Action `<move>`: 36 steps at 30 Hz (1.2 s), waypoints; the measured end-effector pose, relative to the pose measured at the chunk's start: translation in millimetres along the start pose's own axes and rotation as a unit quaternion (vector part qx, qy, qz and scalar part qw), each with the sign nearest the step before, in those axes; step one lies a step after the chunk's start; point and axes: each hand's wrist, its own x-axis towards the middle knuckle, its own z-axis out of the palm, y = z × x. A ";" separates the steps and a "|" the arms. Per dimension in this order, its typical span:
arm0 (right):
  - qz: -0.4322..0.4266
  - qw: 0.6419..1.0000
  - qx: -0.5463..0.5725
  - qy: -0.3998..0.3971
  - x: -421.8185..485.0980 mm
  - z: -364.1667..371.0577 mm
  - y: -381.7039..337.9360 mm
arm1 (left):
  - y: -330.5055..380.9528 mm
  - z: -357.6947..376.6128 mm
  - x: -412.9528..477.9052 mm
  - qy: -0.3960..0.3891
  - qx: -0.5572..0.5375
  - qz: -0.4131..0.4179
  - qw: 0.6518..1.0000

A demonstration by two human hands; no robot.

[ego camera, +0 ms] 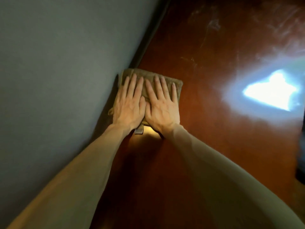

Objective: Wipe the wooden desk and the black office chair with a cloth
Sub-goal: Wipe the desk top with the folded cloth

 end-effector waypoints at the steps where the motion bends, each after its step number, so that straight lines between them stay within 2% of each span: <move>1: -0.002 1.000 -0.001 -0.012 -17.1 -0.9 -2.5 | 4.1 2.6 -16.9 -0.008 0.001 -0.009 1.000; 7: -0.005 0.999 0.005 -0.042 -120.9 -0.3 -13.6 | 31.7 8.9 -117.4 -0.050 0.042 -0.022 0.998; 12: -0.001 0.997 -0.023 -0.070 -206.3 -3.4 -13.8 | 57.1 21.4 -198.3 -0.083 0.014 -0.008 0.996; 22: 0.079 0.992 -0.011 -0.095 -360.5 -7.1 -35.0 | 94.6 27.1 -329.4 -0.135 -0.024 0.055 0.989; 29: 0.115 0.987 -0.005 -0.116 -417.9 -13.2 -41.6 | 96.7 27.1 -362.6 -0.202 -0.023 0.123 0.971; 34: 0.145 0.982 0.000 -0.119 -442.4 -14.0 -44.3 | 86.7 23.3 -362.3 -0.182 0.076 0.183 0.963; 36: 0.156 0.981 0.008 -0.117 -453.7 -13.3 -45.6 | 84.7 26.3 -362.8 -0.193 0.071 0.199 0.958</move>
